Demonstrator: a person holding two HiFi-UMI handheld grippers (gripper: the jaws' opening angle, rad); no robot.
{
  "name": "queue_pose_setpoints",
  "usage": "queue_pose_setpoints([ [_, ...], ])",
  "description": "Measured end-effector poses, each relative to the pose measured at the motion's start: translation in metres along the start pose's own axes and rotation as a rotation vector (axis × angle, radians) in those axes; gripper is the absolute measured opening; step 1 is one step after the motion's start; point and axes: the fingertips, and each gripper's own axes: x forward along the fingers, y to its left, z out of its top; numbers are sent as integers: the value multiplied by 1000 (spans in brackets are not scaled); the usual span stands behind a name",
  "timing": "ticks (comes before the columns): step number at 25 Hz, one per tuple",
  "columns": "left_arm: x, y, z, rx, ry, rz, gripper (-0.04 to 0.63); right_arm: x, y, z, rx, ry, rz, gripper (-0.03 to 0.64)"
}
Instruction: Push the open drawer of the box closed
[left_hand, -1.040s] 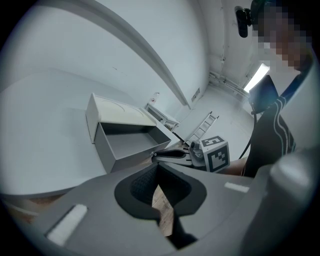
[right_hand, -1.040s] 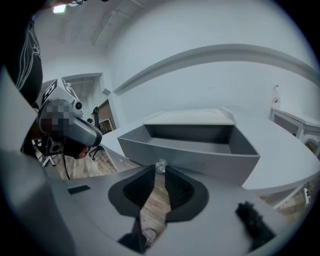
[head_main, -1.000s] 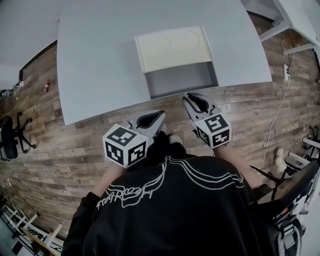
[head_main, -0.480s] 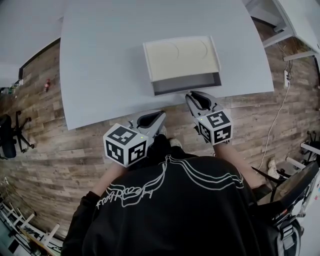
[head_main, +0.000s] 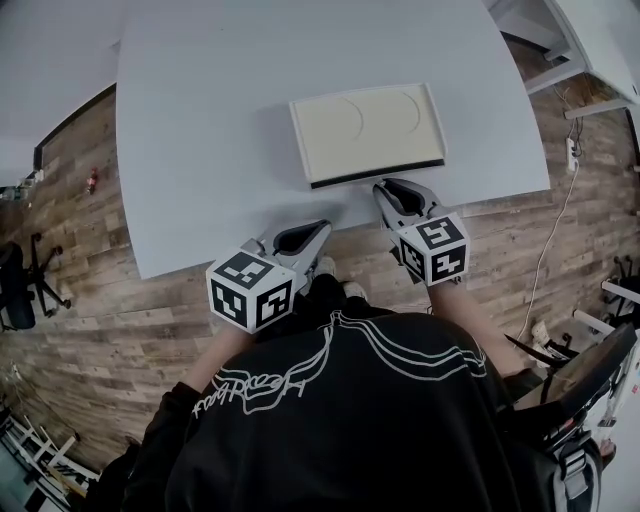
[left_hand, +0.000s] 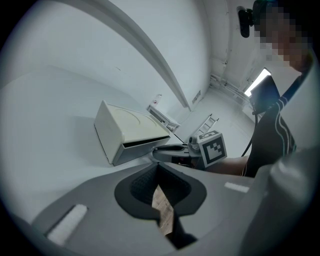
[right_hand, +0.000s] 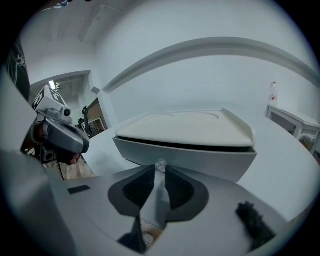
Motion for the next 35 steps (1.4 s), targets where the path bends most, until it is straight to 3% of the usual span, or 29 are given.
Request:
queue_pose_setpoints([
  [14,-1,20,16,28,9,-10,6,9,-9,8,35,-17,-18,72],
  [23,-10,-24,8,105,-25,-34,6,-16,-3,-3,-26,-19,-11,72],
  [28,-25,-66,-15,131,-47,-16,6,-69,50,-10,-59,-95,147,71],
  [35,-40,-163,-42,186,-128,11,6,-205,110,-29,-90,-226,370,11],
])
